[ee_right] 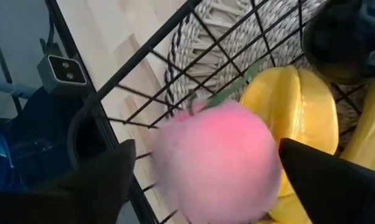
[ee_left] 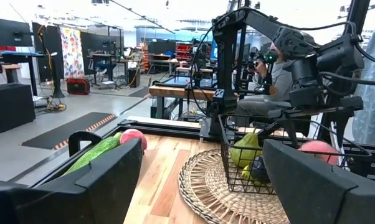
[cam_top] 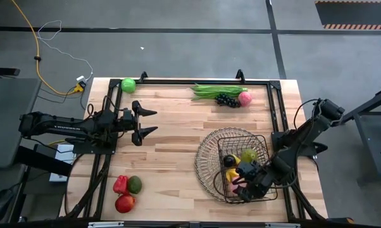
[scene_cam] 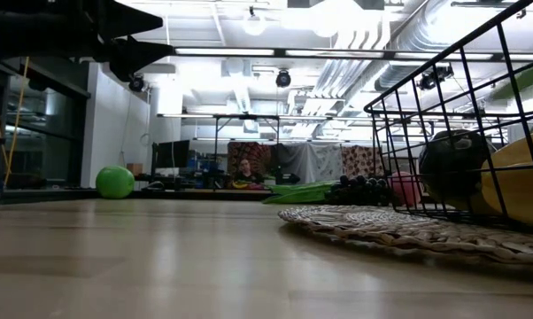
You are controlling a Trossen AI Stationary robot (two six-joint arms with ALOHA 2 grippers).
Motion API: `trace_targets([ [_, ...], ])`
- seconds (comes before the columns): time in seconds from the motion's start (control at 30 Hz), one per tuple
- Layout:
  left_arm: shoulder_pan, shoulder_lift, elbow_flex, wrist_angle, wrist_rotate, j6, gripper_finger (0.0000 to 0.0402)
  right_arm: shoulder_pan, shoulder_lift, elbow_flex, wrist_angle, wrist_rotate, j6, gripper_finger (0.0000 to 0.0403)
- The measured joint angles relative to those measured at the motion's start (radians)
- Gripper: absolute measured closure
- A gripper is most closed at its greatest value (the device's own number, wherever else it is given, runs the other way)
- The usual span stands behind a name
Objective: Build produce basket
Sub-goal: Put the left peach into the wire basket, then put the green apple into the wire basket
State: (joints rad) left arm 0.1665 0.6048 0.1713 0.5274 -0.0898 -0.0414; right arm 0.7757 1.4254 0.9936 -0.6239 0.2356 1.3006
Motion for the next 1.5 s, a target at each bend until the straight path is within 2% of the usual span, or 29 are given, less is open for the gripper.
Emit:
trace_targets([
  [0.3,0.000,0.000,0.000,0.000,-0.001,0.000,0.0080,-0.005,-0.051,-0.001,-0.065,-0.049,-0.023,0.0015],
  [0.53,0.000,0.000,0.000,0.000,-0.004,0.000,0.0080,-0.050,-0.222,-0.001,-0.256,0.150,-0.090,0.0015],
  [0.6,0.000,0.000,0.000,0.001,-0.004,0.000,0.0080,-0.090,-0.269,-0.006,-0.306,0.196,-0.145,0.0015],
  [0.7,0.000,0.000,0.000,0.001,-0.004,0.000,0.0080,-0.178,-0.349,-0.063,-0.268,0.247,-0.285,0.0015],
  [0.77,0.000,0.000,0.000,0.001,-0.004,0.000,0.0080,-0.252,-0.408,-0.130,-0.152,0.242,-0.421,0.0015],
  [0.87,0.000,0.000,0.000,0.001,-0.004,0.001,0.0080,-0.382,-0.507,-0.273,0.143,0.190,-0.670,0.0015],
  [0.97,0.000,0.000,0.000,0.001,-0.004,0.018,0.0080,-0.534,-0.581,-0.438,0.518,0.050,-0.927,0.0015],
  [1.1,0.000,0.000,0.000,0.001,-0.004,0.019,0.0080,-0.734,-0.592,-0.611,0.941,-0.189,-1.186,0.0015],
  [1.17,0.000,0.000,0.000,0.001,-0.004,0.019,0.0080,-0.823,-0.570,-0.654,1.086,-0.296,-1.234,0.0015],
  [1.27,0.000,0.000,0.000,0.001,-0.004,0.019,0.0080,-0.925,-0.525,-0.671,1.235,-0.389,-1.265,0.0015],
  [1.37,0.000,0.000,0.000,0.002,-0.004,0.020,0.0080,-0.982,-0.475,-0.658,1.315,-0.447,-1.264,0.0015],
  [1.5,0.000,0.000,0.000,0.003,-0.013,0.055,0.0080,-0.990,-0.403,-0.653,1.365,-0.454,-1.253,0.0015],
])
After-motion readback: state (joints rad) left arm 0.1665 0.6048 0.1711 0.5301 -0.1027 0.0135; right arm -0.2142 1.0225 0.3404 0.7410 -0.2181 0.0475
